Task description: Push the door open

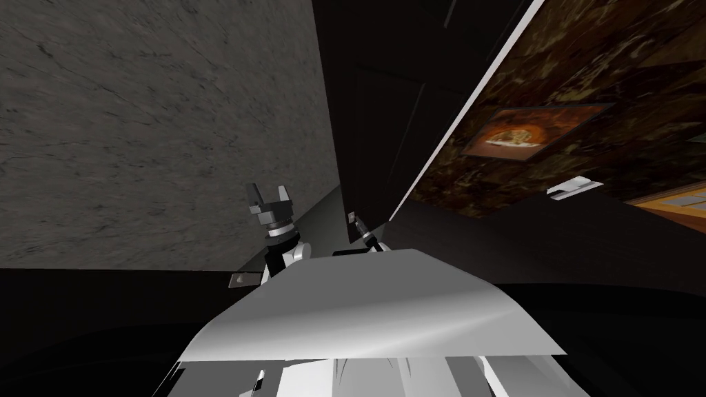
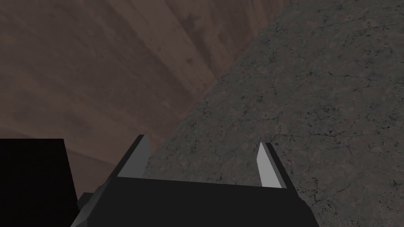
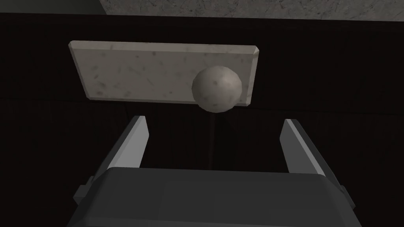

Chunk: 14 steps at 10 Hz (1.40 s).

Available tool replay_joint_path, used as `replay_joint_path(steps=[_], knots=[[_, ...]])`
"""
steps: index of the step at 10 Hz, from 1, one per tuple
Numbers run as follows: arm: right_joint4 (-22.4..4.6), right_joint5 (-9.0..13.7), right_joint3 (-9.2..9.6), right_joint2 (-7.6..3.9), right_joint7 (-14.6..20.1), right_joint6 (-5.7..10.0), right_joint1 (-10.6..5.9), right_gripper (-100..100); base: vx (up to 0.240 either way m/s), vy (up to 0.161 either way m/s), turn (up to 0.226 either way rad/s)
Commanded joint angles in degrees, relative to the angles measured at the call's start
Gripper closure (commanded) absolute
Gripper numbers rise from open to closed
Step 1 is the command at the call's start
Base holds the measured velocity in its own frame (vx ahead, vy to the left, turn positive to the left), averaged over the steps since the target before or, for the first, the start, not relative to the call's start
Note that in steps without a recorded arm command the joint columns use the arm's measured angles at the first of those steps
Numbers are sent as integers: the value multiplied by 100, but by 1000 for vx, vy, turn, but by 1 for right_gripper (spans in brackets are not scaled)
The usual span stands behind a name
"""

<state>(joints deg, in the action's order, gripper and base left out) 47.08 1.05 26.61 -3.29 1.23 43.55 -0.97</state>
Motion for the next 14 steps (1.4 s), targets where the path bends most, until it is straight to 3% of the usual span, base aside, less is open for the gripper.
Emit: replay_joint_path(steps=[1, 3, 4, 9, 11, 14], knots=[[-23, 5, -19, 28, -12, 32, -3, -100, 195, 93, 23], [-9, 6, -22, 39, -14, 29, 4, -100, 126, 58, 11], [-9, 6, -22, 39, -14, 29, 4, 100, -15, -5, -8], [-9, 6, -22, 39, -14, 29, 4, 100, -13, -6, 2], [-45, 41, -155, -11, -109, -1, 8, 100, 111, 76, -92], [-72, 82, -308, 20, -214, -20, 4, 100, 167, 141, -90]])
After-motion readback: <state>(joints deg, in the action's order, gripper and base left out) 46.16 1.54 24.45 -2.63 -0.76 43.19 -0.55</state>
